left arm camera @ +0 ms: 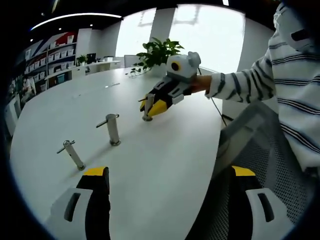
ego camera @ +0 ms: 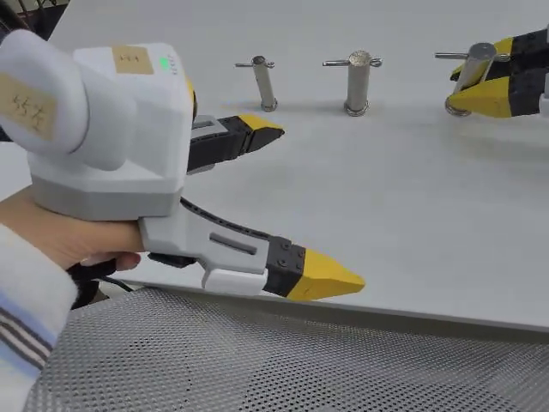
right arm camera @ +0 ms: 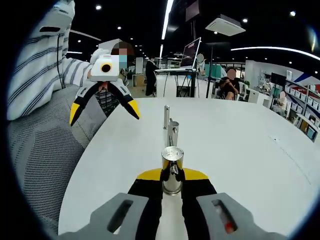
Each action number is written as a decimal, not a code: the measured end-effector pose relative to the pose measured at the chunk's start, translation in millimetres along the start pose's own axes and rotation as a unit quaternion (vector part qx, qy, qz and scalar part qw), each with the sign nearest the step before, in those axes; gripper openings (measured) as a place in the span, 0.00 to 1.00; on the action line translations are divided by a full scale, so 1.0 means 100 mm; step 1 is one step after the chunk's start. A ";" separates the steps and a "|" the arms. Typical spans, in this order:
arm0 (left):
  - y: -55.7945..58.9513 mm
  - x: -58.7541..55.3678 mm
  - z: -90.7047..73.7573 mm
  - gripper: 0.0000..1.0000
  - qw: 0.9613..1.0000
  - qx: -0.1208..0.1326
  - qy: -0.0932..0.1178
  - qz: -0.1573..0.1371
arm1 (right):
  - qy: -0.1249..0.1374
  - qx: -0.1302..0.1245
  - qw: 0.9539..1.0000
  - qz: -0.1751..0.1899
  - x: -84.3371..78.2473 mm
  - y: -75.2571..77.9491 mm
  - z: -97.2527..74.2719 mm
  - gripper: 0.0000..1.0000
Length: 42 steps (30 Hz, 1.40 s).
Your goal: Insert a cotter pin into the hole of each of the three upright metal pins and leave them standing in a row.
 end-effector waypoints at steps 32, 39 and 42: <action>-0.06 -0.03 -0.03 0.99 1.000 -0.014 -0.003 -0.016 | 0.020 -0.005 0.999 0.034 -0.20 0.09 0.06 0.08; -0.05 -0.06 -0.01 0.99 1.000 -0.018 -0.015 -0.014 | 0.018 -0.002 1.000 0.013 -0.20 0.09 0.06 0.08; -0.05 -0.06 -0.01 0.99 1.000 -0.019 -0.015 -0.014 | 0.015 -0.004 1.000 0.002 -0.19 0.09 0.06 0.09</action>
Point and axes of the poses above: the centre of the closed fingertips' face, and the gripper's own axes: z roughly forward along the fingers, y roughly to its right, x roughly out of its top, the point moved 5 cm from there along -z, roughly backward along the fingers, and after that the axes turned 3 degrees about -z, right-handed, at the moved point
